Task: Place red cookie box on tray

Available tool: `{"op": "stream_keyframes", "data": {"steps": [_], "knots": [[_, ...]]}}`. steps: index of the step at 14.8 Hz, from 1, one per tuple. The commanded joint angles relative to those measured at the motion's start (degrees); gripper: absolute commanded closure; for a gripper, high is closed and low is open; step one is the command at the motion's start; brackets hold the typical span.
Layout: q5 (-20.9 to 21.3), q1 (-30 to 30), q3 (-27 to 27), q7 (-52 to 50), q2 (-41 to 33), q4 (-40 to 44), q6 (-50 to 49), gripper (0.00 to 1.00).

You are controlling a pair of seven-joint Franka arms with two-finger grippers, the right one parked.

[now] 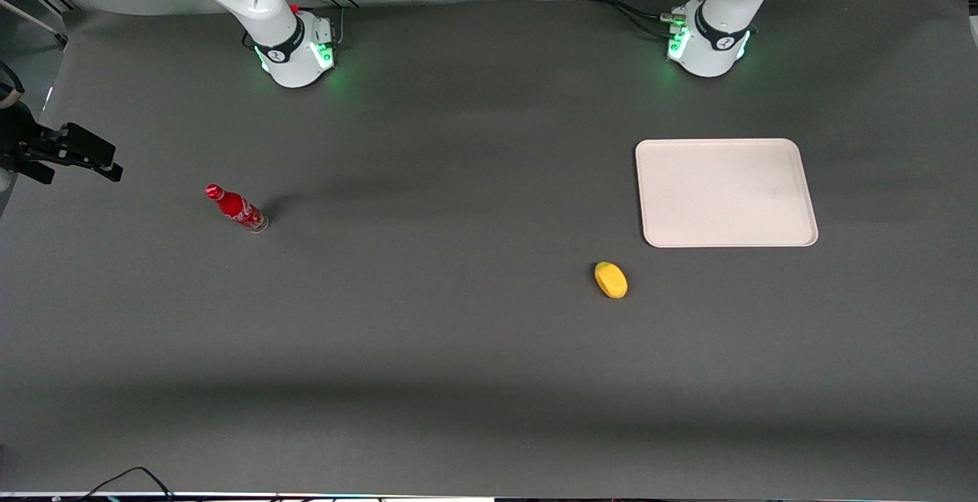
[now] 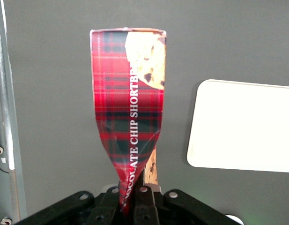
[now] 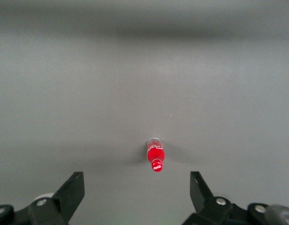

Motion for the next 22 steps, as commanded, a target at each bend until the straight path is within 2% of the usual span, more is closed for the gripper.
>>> {"op": "stream_keyframes", "data": {"steps": [1,3,6,10,14,18,22], "knots": [[1.0,-6.4,1.7,-1.4,0.4,-0.7,-0.4,1.00],[0.9,-11.9,3.4,-3.9,-0.4,-4.7,2.9,1.00],[0.2,-15.0,3.5,-6.4,-2.4,-12.4,10.8,1.00],[-0.6,-16.4,2.8,-8.7,-4.4,-21.6,20.1,1.00],[-0.7,-17.3,2.1,-14.3,-6.2,-33.7,33.5,1.00],[-2.4,-17.5,-0.2,-15.8,-5.9,-39.8,41.1,1.00],[-2.6,-18.5,-0.2,-16.0,-4.7,-46.2,49.3,1.00]]}}
